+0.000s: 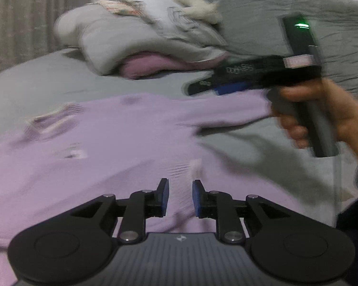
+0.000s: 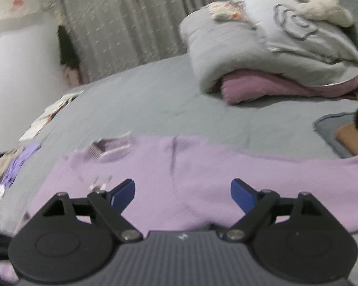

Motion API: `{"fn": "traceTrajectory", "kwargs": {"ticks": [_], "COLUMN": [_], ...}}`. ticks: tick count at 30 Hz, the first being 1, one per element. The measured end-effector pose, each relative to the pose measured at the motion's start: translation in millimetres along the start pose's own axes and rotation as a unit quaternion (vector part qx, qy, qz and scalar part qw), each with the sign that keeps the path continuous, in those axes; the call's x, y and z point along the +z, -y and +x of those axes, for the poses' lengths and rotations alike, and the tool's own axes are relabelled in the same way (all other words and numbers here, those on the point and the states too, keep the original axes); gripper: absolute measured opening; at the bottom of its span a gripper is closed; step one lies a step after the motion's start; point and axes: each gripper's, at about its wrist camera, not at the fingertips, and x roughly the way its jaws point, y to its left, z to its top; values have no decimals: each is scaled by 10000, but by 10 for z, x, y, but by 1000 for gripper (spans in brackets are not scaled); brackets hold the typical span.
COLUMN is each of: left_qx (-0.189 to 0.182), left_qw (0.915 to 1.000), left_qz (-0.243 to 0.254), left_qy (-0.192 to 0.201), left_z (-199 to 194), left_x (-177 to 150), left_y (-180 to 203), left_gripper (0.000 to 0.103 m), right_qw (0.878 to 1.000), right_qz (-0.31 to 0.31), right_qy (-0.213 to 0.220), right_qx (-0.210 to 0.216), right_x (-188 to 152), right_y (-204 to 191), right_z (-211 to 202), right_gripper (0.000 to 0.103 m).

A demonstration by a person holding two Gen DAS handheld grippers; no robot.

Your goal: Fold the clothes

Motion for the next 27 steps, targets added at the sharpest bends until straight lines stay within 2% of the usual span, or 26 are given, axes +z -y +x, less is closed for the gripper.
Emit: {"fn": "traceTrajectory", "kwargs": {"ticks": [3,5,9,12,15,19,21,25,27], "left_qx": [961,1467,2124,2037,2132,2109,1945,1889,2318], "left_qw": [9935,9860,9724,9703,9698,9684,9668,9630,9560], "left_qz": [-608,-776,-892,-1236,-1116,-1258,-1599,-1869,-1700], "left_qy": [-78,-144,-365,-422,-398,-430,-426,-454,-579], "left_z": [-80,-113,-136,-92,-72,-49,-60,-134,-150], "left_x": [-124,-202,-397,-547,-580,-629,-677,-733,-748], "left_y": [-591,-866,-1274,-1462,-1477,-1548,-1654,-1773,-1770], "left_gripper": [26,26,29,36,47,50,53,53,52], "right_qw": [9995,9985,9969,9961,9962,9955,9958,9988,9936], "right_qz": [-234,-394,-550,-590,-469,-546,-521,298,1063], "right_qy": [-183,-306,-471,-543,-598,-665,-678,-379,-59], "right_qx": [139,230,317,370,436,390,316,-127,-383], "right_x": [-38,-67,-106,-127,-150,-200,-83,2,34], "right_y": [-127,-243,-421,-481,-505,-571,-346,49,394], "right_z": [63,107,175,204,218,212,341,220,59], "right_gripper": [90,90,90,92,92,92,93,96,98]}}
